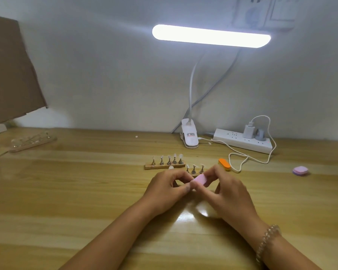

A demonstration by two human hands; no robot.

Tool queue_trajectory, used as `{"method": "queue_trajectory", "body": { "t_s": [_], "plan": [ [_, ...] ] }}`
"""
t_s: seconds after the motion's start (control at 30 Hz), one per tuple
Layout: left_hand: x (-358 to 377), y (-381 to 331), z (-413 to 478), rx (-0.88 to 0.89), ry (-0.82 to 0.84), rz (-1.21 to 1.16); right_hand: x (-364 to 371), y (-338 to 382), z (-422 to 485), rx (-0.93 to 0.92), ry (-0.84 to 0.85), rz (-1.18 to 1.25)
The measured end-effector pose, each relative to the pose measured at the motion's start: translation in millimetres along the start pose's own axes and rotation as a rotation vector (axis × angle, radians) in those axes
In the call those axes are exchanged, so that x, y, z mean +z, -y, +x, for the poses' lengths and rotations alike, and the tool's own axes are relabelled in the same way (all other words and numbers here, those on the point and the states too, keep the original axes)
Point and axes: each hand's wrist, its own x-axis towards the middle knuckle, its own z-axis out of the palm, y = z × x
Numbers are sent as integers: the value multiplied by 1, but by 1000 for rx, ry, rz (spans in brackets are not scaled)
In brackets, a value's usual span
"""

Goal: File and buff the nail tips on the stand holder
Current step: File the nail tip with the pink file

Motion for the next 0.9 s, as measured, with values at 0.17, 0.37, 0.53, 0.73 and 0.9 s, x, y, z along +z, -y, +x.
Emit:
{"method": "queue_trajectory", "body": {
  "t_s": [0.17, 0.37, 0.53, 0.73, 0.9],
  "plan": [
    [0, 0, 0, 14, 2, 68, 0, 1, -1, -27, 47, -6],
    [1, 0, -1, 33, 4, 49, -1, 2, -2, -60, 21, -49],
    [2, 1, 0, 32, 4, 34, -3, 1, 0, 6, -1, -41],
    [1, -1, -1, 13, 13, 44, -4, 3, -1, -41, 59, -55],
    [0, -4, -3, -3, 29, 96, -5, 4, -5, -86, 84, -84]
  ]
}}
